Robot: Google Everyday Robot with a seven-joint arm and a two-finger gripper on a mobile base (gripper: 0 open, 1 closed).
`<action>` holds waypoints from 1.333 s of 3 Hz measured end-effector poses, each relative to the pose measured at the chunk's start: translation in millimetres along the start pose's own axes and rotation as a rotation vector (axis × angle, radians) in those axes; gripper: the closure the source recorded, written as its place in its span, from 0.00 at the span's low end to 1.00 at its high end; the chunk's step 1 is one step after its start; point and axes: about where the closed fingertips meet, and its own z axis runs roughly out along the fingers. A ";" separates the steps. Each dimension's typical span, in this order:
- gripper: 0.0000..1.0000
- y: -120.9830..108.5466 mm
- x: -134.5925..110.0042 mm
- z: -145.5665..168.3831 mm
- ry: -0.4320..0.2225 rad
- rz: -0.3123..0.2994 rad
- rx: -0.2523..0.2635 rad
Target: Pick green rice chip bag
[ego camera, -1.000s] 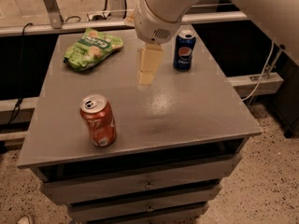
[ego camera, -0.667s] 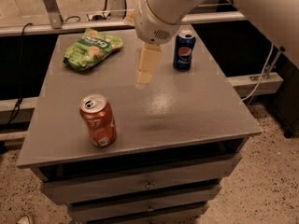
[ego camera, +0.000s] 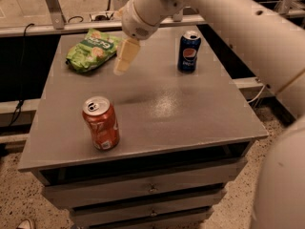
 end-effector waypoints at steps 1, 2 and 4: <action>0.00 -31.2 -13.8 53.4 -0.063 0.080 0.000; 0.00 -45.4 -27.6 94.3 -0.092 0.178 0.015; 0.00 -35.3 -41.6 159.3 -0.127 0.392 -0.008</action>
Offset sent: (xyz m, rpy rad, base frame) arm 0.0944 0.1248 -0.0553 0.2346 0.1690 -0.2049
